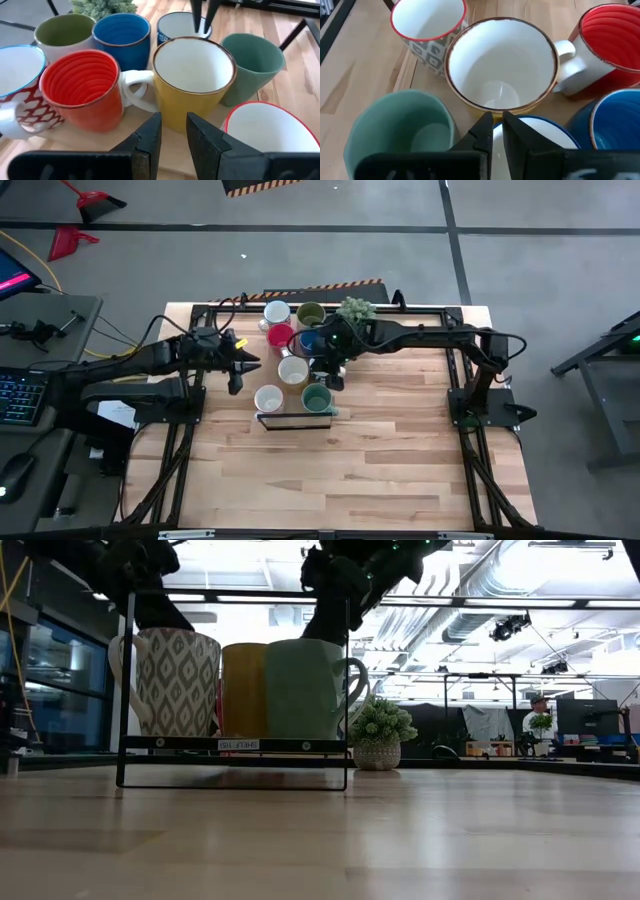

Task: Place coffee mugs
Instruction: Adjust the yellow mug on the shelf

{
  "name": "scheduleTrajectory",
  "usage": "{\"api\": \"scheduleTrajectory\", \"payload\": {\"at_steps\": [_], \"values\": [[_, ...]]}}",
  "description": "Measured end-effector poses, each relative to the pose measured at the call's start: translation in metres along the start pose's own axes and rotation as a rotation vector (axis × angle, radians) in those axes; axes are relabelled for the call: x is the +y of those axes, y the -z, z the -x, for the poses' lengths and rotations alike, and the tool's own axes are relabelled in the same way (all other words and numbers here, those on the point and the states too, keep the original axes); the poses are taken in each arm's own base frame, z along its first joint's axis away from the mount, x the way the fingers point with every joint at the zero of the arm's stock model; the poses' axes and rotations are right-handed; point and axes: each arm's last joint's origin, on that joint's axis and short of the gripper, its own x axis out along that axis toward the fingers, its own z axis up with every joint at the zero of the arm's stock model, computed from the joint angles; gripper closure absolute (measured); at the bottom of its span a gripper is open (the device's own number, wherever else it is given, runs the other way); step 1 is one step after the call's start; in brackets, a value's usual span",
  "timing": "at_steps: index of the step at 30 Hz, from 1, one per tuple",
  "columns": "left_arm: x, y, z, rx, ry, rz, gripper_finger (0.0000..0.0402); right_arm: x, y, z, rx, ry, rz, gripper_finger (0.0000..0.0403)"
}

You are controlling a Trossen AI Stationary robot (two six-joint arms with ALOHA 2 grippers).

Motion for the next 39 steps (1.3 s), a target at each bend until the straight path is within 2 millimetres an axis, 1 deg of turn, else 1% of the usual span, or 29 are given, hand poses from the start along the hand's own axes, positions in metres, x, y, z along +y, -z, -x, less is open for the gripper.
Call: {"api": "scheduleTrajectory", "payload": {"at_steps": [20, 27, 39], "values": [[-0.0008, 0.0002, 0.001, -0.001, 0.006, -0.005, 0.0323, -0.0007, 0.0001, -0.0027, -0.007, 0.001, -0.003, 0.0384], [-0.0008, 0.0003, 0.001, 0.0, 0.006, 0.004, 0.0323, -0.0025, 0.0006, -0.0092, -0.017, 0.003, 0.003, 0.0384], [-0.0009, 0.0004, 0.001, 0.0, 0.009, 0.004, 0.0323, -0.0031, -0.0018, -0.0093, -0.042, 0.008, 0.014, 0.0384]]}}
